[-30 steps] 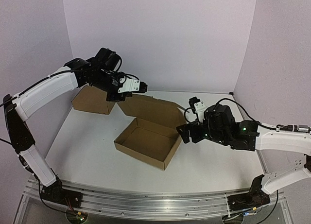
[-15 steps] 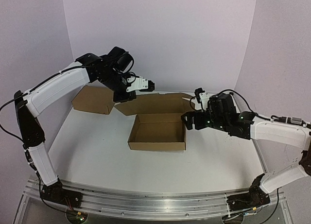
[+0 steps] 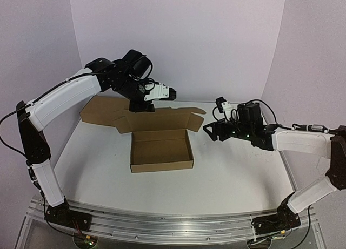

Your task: Fold the paper box

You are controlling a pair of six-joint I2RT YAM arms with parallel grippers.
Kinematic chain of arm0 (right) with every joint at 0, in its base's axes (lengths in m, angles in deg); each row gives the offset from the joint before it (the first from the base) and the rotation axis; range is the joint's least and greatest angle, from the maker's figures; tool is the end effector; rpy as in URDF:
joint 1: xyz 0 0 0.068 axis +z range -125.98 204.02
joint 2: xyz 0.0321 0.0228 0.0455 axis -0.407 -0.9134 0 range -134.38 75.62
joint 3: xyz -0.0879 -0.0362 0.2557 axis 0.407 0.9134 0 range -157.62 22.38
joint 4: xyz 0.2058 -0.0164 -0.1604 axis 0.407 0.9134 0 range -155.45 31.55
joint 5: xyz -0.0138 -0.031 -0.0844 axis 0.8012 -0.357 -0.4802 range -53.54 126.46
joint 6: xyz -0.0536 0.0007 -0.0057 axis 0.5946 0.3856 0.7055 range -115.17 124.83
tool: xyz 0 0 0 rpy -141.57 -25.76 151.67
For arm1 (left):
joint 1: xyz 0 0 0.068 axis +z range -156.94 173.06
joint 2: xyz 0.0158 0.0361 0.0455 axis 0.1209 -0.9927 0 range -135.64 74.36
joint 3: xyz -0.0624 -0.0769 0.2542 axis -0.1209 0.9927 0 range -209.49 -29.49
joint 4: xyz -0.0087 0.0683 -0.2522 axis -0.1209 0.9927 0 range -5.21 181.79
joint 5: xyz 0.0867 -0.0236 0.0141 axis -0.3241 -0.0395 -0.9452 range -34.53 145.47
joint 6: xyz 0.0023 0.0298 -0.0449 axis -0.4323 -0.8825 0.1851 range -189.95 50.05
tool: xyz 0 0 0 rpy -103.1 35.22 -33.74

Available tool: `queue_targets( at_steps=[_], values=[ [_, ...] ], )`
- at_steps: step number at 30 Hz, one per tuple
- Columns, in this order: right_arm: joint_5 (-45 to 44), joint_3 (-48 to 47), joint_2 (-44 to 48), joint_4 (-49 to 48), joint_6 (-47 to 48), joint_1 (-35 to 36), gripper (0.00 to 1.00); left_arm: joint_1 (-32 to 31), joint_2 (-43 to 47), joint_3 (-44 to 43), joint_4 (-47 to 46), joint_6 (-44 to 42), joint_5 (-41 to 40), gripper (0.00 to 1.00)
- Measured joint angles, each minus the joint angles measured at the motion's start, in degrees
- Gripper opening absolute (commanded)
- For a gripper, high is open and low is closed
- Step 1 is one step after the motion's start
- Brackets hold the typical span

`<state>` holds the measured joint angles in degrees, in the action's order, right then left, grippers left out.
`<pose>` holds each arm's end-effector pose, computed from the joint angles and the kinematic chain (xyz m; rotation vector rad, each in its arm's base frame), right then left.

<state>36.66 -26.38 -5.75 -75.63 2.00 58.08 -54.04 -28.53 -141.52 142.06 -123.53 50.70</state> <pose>0.2655 0.1795 0.2512 -0.5371 1.9128 0.4239 0.2638 -0.2795 0.3874 1.8324 1.5692 0.1525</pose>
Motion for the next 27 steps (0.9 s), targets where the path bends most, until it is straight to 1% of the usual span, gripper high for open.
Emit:
queue_targets(
  at_steps=[3, 5, 7, 10, 11, 13, 14, 17, 18, 19, 20, 22, 24, 27],
  values=[
    [3.1, 0.0, -2.0, -1.8, 0.2, -1.8, 0.81, 0.1, 0.0, 0.0, -0.7, 1.0, 0.7, 0.82],
    [5.4, 0.0, -3.2, -3.0, 0.4, -2.2, 0.81, 0.3, 0.3, 0.1, -0.9, 1.6, 3.0, 0.89],
    [8.1, -0.1, -4.3, -4.1, 0.7, -2.6, 0.8, 1.0, 1.3, 0.5, -1.0, 3.2, 6.5, 0.92],
    [11.6, -0.4, -6.7, -6.2, 1.3, -3.6, 0.76, 4.3, 4.9, 1.2, -1.8, 6.8, 13.4, 0.92],
    [12.4, -0.6, -7.6, -6.7, 1.4, -4.0, 0.75, 6.7, 6.4, 1.4, -2.3, 8.2, 16.2, 0.91],
    [13.9, -1.8, -10.3, -7.2, 1.6, -4.9, 0.71, 14.0, 10.0, 3.2, -4.4, 10.8, 22.0, 0.91],
    [14.4, -2.4, -11.4, -7.5, 1.6, -5.0, 0.69, 19.0, 12.2, 5.2, -5.9, 11.8, 24.3, 0.9],
    [16.0, -5.6, -15.9, -9.4, 0.8, -5.5, 0.63, 34.4, 18.9, 17.6, -12.4, 13.0, 27.4, 0.87],
    [16.5, -6.6, -17.2, -10.3, 0.5, -5.6, 0.61, 38.2, 20.7, 22.3, -14.0, 12.9, 27.6, 0.85],
    [16.9, -7.2, -18.0, -11.0, 0.1, -5.5, 0.58, 40.6, 21.9, 26.8, -14.7, 12.5, 27.6, 0.85],
    [17.5, -7.9, -18.7, -12.0, -0.4, -5.5, 0.53, 41.6, 22.5, 31.4, -16.0, 11.8, 27.7, 0.84],
    [18.7, -9.4, -19.9, -13.5, -1.8, -5.5, 0.47, 41.3, 22.4, 38.8, -17.9, 10.6, 28.4, 0.83],
    [19.8, -10.8, -20.8, -14.7, -3.1, -5.5, 0.44, 40.3, 21.6, 44.2, -19.5, 10.1, 29.5, 0.83],
    [21.3, -11.7, -21.5, -16.3, -4.9, -5.5, 0.39, 39.7, 20.3, 47.7, -22.1, 10.0, 32.3, 0.83]
  ],
)
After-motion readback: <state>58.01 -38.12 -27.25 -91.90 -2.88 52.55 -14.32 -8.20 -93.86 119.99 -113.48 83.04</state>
